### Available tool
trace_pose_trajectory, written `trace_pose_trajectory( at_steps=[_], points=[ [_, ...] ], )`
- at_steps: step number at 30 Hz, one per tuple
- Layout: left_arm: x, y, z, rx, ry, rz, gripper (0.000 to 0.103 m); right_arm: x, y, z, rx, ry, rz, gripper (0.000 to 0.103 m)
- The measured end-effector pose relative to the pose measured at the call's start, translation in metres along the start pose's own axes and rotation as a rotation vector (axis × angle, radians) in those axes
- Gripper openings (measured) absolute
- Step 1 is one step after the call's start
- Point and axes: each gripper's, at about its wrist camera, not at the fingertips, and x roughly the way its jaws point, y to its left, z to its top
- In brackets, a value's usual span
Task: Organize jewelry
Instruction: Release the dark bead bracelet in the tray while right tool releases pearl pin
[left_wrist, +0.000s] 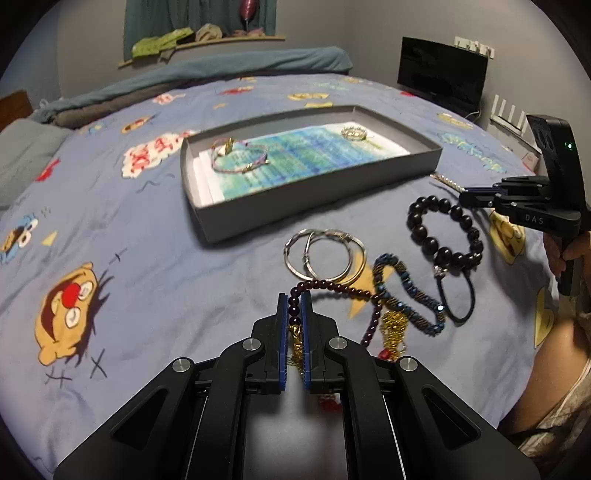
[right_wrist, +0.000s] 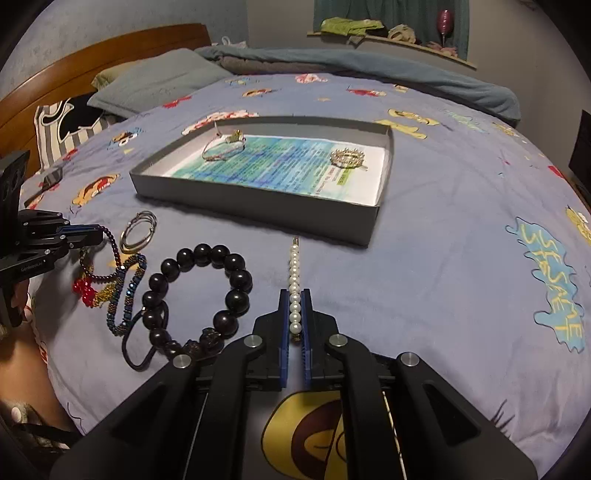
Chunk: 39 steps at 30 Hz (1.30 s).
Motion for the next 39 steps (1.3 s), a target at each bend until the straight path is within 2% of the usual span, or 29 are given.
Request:
trace_pose_trajectory(
  at_steps=[5, 11, 16, 21, 26, 31, 34, 39],
  points=[
    [-0.022, -0.007, 0.012, 0.031, -0.064, 0.005, 0.007, -0.016, 0.001, 0.005, 0.025, -0.047, -0.01, 0.005],
    [-0.045, -0.01, 0.039, 0.082, -0.146, 0.014, 0.007, -0.026, -0.001, 0.027, 0.044, -0.094, -0.026, 0.005],
    [-0.052, -0.003, 0.079, 0.082, -0.221, 0.02, 0.007, -0.02, -0.002, 0.049, 0.049, -0.116, -0.05, 0.005],
    [-0.043, 0.002, 0.122, 0.049, -0.273, -0.028, 0.007, -0.003, -0.007, 0.07, 0.078, -0.123, -0.074, 0.005],
    [-0.011, -0.001, 0.139, 0.029, -0.259, -0.052, 0.007, 0.025, -0.016, 0.088, 0.13, -0.107, -0.087, 0.006],
    [0.033, 0.011, 0.129, -0.079, -0.18, -0.096, 0.007, 0.048, -0.012, 0.094, 0.112, -0.049, -0.122, 0.006],
    [0.054, 0.025, 0.113, -0.139, -0.116, -0.065, 0.007, 0.059, -0.01, 0.093, 0.098, -0.013, -0.138, 0.005],
    [0.069, 0.044, 0.094, -0.193, -0.057, 0.001, 0.007, 0.067, -0.015, 0.09, 0.12, 0.001, -0.141, 0.006]
  ],
)
